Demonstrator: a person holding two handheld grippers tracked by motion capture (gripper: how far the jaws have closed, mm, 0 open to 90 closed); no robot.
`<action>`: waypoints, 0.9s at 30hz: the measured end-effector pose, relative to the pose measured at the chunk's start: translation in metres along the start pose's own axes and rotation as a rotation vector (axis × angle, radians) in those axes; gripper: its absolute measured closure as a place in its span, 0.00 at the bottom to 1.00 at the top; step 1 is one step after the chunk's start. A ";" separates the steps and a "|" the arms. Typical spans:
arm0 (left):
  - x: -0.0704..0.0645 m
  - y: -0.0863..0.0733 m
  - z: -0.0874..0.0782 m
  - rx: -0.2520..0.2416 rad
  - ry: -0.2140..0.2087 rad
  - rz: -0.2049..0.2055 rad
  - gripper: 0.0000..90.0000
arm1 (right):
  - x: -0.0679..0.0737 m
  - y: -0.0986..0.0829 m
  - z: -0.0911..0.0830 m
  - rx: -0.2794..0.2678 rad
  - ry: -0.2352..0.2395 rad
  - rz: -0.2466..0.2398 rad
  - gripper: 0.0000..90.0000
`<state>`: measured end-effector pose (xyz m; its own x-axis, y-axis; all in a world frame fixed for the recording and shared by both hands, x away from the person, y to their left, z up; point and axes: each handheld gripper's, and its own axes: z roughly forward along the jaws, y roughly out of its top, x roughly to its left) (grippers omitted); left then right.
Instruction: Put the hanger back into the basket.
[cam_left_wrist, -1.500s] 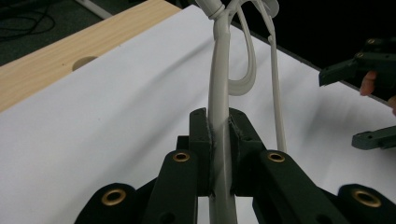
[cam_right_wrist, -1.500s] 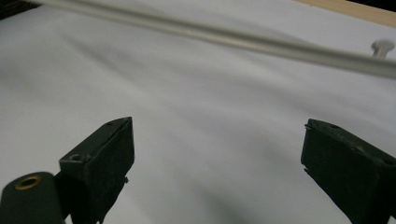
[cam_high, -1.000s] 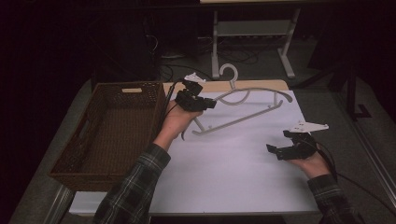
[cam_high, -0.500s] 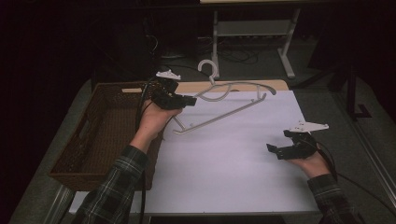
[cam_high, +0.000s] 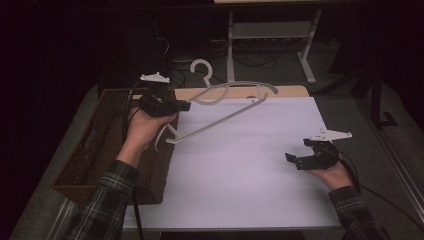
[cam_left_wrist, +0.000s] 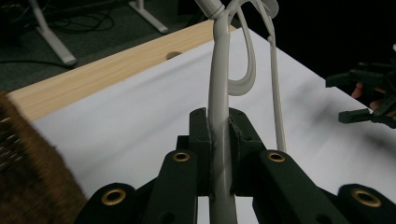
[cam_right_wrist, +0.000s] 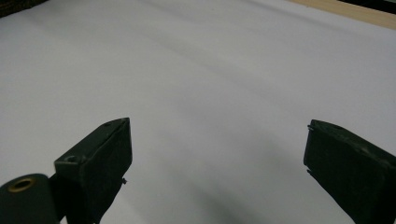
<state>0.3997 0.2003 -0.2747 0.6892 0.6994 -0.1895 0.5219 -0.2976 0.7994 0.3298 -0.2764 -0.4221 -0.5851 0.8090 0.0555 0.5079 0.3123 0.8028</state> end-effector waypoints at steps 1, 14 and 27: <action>0.004 -0.003 -0.004 -0.002 0.004 -0.008 0.91 | 0.000 0.000 0.001 0.001 0.001 0.001 0.08; 0.042 -0.032 -0.062 -0.040 0.067 -0.068 0.91 | 0.000 0.001 0.004 0.009 0.001 -0.004 0.08; 0.072 -0.060 -0.118 -0.068 0.157 -0.106 0.91 | 0.000 0.001 0.006 0.016 -0.006 -0.001 0.08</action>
<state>0.3590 0.3456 -0.2694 0.5424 0.8189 -0.1876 0.5485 -0.1760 0.8174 0.3341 -0.2728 -0.4254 -0.5818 0.8117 0.0514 0.5176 0.3208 0.7932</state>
